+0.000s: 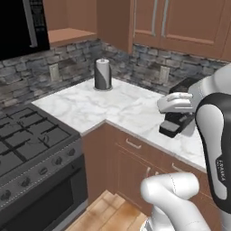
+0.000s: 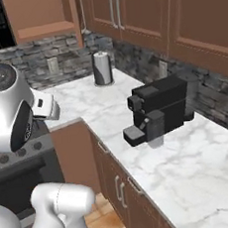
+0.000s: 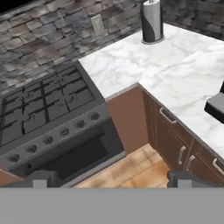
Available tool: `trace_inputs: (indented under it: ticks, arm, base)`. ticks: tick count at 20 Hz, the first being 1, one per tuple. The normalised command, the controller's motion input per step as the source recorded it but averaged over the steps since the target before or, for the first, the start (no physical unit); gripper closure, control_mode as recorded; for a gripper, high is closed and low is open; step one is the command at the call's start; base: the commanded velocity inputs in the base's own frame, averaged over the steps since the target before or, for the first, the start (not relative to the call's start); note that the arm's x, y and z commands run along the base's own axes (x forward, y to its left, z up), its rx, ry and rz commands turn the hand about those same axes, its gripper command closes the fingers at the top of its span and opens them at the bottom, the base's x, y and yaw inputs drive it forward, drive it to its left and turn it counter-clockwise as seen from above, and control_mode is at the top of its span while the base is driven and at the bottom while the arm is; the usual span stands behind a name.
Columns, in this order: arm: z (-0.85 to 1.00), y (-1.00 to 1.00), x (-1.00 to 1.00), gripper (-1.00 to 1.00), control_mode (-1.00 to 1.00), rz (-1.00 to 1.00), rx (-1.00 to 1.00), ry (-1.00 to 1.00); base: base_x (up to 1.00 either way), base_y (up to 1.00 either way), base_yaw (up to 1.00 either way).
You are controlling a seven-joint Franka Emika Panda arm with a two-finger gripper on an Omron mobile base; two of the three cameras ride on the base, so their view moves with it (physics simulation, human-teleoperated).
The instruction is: Close all open cabinet doors.
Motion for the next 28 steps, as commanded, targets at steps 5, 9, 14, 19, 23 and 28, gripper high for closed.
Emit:
trace_inputs:
  ticks: [5,9,14,19,23,28]
  arm:
    - [0.0,0.0,0.0,-1.0,1.0,0.0,0.0,0.0]
    - [0.0,0.0,0.0,-1.0,1.0,0.0,0.0,0.0]
    - [0.0,0.0,0.0,-1.0,1.0,0.0,0.0,0.0]
    - [0.0,0.0,0.0,-1.0,1.0,0.0,0.0,0.0]
    - [0.0,0.0,0.0,-1.0,1.0,0.0,0.0,0.0]
    - [0.0,0.0,0.0,-1.0,1.0,0.0,0.0,0.0]
  base:
    - [0.5,0.06,0.4]
    - [0.61,0.01,0.32]
    - [0.56,0.03,0.24]
    - [0.6,0.0,0.22]
    - [0.52,-0.06,0.21]
    - [0.48,-0.24,0.14]
